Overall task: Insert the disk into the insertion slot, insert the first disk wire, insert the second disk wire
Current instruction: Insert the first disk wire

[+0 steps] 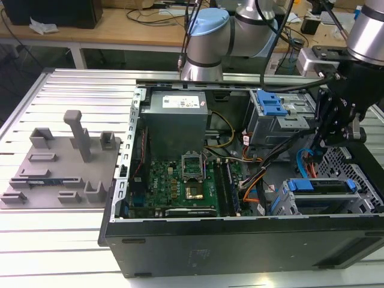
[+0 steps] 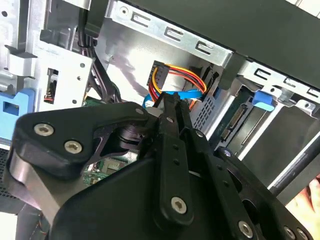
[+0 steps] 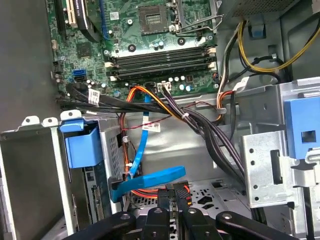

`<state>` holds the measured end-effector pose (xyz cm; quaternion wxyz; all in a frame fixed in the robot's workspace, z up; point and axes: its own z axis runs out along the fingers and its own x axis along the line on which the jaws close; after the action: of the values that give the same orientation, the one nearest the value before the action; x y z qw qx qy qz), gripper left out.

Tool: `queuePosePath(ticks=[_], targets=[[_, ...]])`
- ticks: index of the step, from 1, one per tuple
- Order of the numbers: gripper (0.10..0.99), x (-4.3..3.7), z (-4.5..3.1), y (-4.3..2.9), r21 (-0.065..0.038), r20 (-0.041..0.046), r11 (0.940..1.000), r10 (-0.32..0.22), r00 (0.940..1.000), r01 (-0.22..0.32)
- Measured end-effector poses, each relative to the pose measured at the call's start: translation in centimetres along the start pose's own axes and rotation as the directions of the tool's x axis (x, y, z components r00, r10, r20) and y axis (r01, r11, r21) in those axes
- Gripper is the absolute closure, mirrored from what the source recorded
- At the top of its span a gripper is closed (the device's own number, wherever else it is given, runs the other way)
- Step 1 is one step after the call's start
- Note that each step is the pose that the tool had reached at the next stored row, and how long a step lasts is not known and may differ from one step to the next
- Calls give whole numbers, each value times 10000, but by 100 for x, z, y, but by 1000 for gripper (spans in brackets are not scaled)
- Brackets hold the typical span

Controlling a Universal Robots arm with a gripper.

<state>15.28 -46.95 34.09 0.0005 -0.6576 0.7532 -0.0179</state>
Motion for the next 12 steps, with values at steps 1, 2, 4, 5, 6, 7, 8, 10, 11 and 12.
queuePosePath(ticks=[1,2,4,5,6,7,8,10,11,12], targets=[[918,2,0,-4,-22,-4,10000,0,10000,0],[918,-3,-2,-35,-134,-25,9999,-17,10000,17],[918,-10,-5,-87,-249,-39,9997,-80,10000,79],[918,-13,-9,-109,-429,-105,9990,-125,9999,120],[918,-14,-15,-120,-644,-276,9978,-158,9995,140],[918,-15,-17,-129,-735,-367,9972,-176,9992,149],[918,-16,-17,-135,-735,-379,9972,-179,9991,151],[918,-16,-19,-138,-734,-396,9972,-177,9991,148],[918,-16,-19,-139,-732,-416,9972,-177,9990,146],[918,-16,-19,-139,-728,-443,9972,-178,9989,146]])
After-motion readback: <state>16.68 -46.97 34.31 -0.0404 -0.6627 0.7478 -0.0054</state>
